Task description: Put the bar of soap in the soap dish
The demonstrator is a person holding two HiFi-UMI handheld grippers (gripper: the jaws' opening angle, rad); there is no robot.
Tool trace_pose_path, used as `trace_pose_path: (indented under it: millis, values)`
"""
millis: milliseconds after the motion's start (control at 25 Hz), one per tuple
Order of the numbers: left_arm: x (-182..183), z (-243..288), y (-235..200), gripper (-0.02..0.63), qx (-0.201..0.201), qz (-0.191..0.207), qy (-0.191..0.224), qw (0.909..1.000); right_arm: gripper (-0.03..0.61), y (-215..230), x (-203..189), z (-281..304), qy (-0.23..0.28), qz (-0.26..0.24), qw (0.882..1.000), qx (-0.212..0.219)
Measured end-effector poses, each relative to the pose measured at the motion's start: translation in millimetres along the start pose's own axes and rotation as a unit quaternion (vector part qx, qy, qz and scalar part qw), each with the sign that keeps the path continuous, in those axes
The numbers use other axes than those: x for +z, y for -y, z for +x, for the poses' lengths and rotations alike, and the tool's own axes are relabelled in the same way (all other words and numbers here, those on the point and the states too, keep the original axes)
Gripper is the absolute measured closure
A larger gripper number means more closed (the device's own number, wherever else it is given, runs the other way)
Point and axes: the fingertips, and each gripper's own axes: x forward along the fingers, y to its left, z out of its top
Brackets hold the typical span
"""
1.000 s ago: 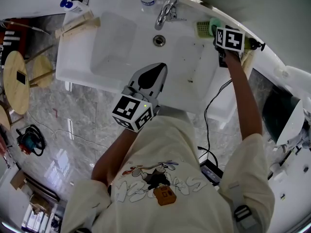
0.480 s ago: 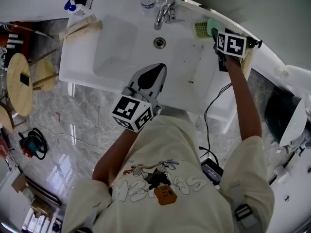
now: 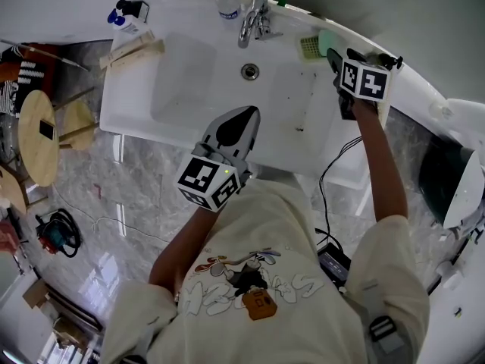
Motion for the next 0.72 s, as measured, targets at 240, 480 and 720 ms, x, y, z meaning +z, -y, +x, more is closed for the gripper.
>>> trace_pose_path:
  millis: [240,480,720]
  values:
    - [2,-7,10,0.606,-0.004,0.003,0.007,1.0,0.371,-20,5,-33,0.04,0.014,0.998,0.052]
    - [3,-12,17,0.606,-0.005,0.006,0.012,0.9999,0.415,-40,6,-64,0.065,-0.005,0.994,0.082]
    - [6,-14,23,0.606,-0.009,0.008,0.017,0.9998,0.469,-55,9,-97,0.094,-0.007,0.991,0.097]
